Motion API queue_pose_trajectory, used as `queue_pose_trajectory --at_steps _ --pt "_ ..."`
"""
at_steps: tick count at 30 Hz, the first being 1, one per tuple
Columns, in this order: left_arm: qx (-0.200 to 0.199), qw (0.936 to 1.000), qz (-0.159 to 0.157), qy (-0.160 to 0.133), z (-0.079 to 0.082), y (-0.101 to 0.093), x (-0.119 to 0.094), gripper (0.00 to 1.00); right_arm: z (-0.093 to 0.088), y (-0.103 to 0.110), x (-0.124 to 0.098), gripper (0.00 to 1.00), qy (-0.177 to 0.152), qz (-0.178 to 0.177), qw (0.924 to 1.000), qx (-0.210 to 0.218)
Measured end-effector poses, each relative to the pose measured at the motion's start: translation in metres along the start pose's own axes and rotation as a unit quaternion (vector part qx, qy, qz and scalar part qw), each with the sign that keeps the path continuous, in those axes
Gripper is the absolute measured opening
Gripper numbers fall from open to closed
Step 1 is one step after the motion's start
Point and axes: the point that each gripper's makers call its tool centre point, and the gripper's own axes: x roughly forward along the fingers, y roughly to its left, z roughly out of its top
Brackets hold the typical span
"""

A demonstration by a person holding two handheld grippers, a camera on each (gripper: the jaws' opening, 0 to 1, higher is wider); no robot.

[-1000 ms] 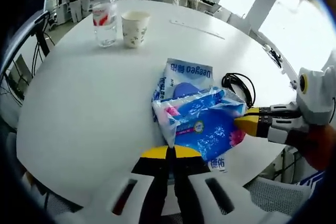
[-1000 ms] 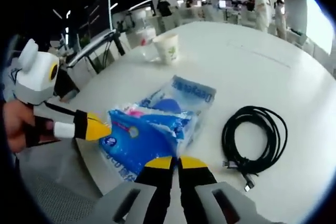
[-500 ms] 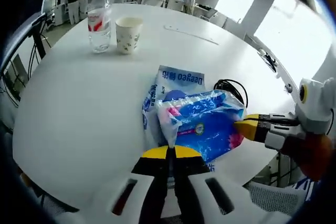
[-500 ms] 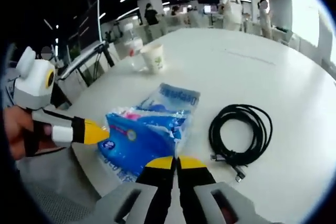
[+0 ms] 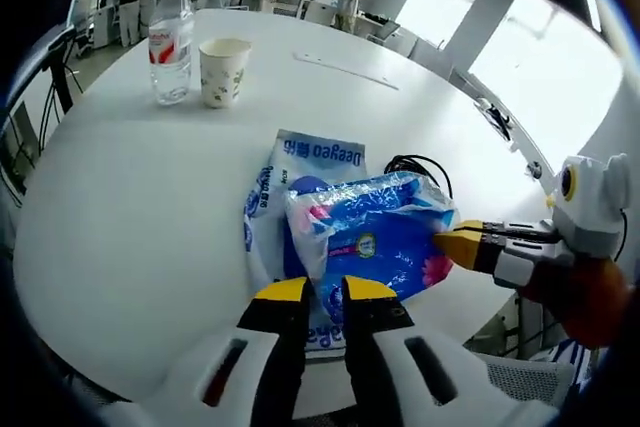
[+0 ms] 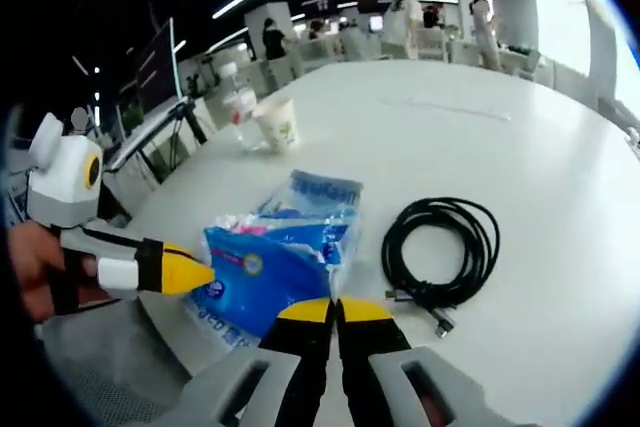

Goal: Arrange the tabletop items into an orderly group along one side of the table until the central work area is clear of visible clutter.

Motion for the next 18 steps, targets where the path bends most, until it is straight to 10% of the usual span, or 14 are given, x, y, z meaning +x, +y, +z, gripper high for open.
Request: queue_pose_trajectory --at_steps 18 --pt "-0.016 0.9987 -0.041 -0.023 0.014 -0.028 -0.008 0.14 0.016 -0.040 -0.004 0.00 -0.030 -0.028 0.9975 0.058"
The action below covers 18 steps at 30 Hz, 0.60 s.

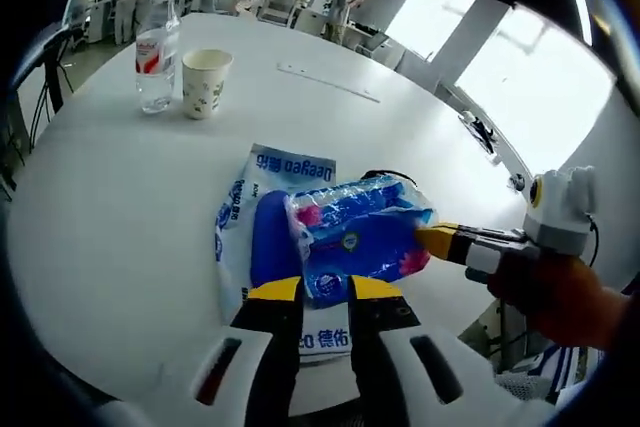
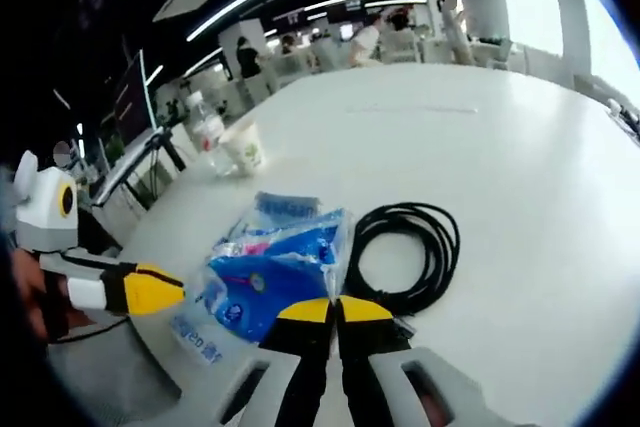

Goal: Arrange the tabletop items into an orderly group along one side of the table until the central work area is clear of visible clutter.

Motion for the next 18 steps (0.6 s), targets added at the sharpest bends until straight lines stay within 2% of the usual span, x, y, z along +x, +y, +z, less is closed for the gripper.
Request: queue_pose_trajectory --at_steps 7,18 --pt "-0.008 0.9999 0.005 -0.006 0.002 0.002 -0.001 0.14 0.010 -0.019 0.002 0.00 -0.007 -0.011 0.9998 0.017" --pt "-0.027 0.9995 0.018 -0.007 -0.006 0.008 -0.006 0.15 0.039 -0.061 0.013 0.00 -0.028 -0.035 0.9974 0.056"
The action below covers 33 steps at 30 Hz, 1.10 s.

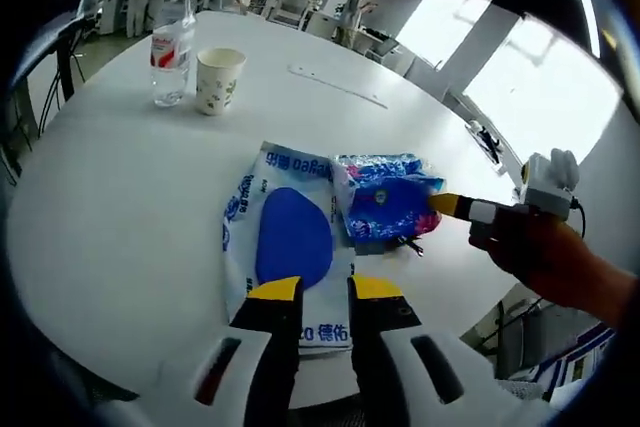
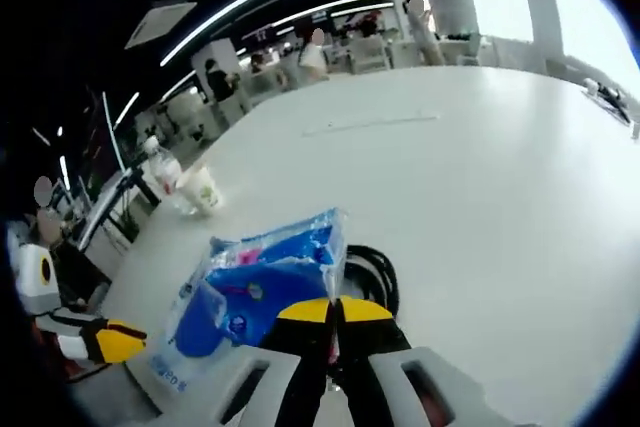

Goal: Arrange the tabletop items into an orderly group along one side of the table until the central work area is clear of visible clutter.

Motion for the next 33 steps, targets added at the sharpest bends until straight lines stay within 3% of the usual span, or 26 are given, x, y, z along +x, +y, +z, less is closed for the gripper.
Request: queue_pose_trajectory --at_steps 6,14,33 --pt "-0.013 0.9999 0.009 -0.002 -0.004 0.006 -0.003 0.15 0.017 -0.027 0.010 0.00 -0.009 -0.019 0.9995 0.023" --pt "-0.032 0.9993 0.021 -0.005 -0.007 0.014 -0.010 0.16 0.041 -0.054 0.026 0.00 -0.015 -0.032 0.9991 0.023" --pt "-0.053 0.9978 0.038 -0.010 -0.013 0.020 -0.016 0.17 0.058 -0.077 0.046 0.00 -0.003 -0.047 0.9985 0.030"
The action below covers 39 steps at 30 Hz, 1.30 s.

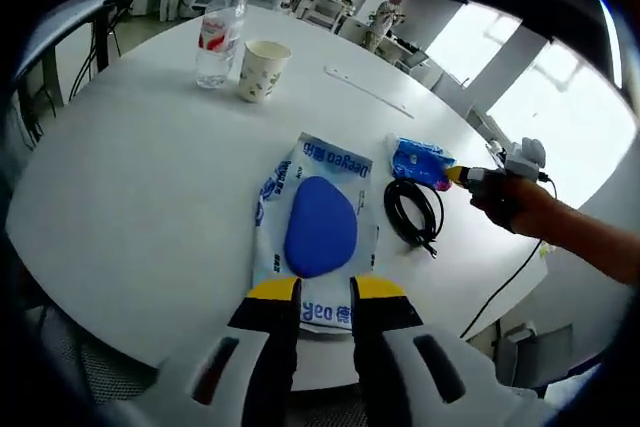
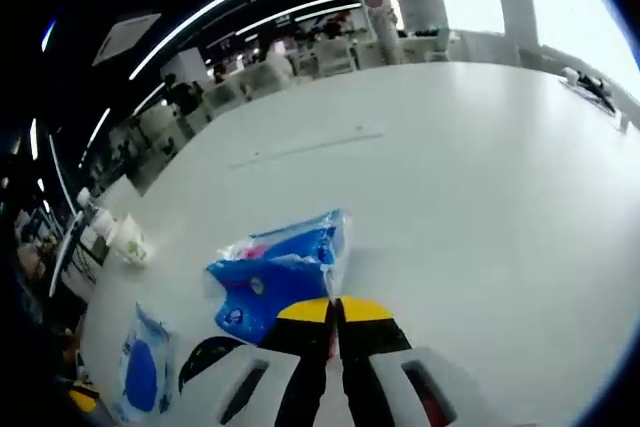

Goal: Arrange the tabletop items into an orderly group along one side of the table until the central work area is clear of visible clutter.

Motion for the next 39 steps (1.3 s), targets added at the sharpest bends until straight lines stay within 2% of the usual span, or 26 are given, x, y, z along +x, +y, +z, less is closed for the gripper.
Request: queue_pose_trajectory --at_steps 14,28,39 --pt "-0.020 0.9998 0.007 -0.002 0.001 0.003 0.003 0.18 0.014 -0.015 0.018 0.00 0.021 -0.009 0.9996 -0.017" --pt "-0.037 0.9991 0.012 0.016 -0.012 0.006 0.001 0.19 0.017 -0.027 0.025 0.01 0.028 -0.015 0.9992 -0.025" --pt "-0.054 0.9976 0.015 0.041 -0.026 0.007 -0.001 0.21 0.020 -0.032 0.019 0.06 0.022 -0.016 0.9994 -0.024"
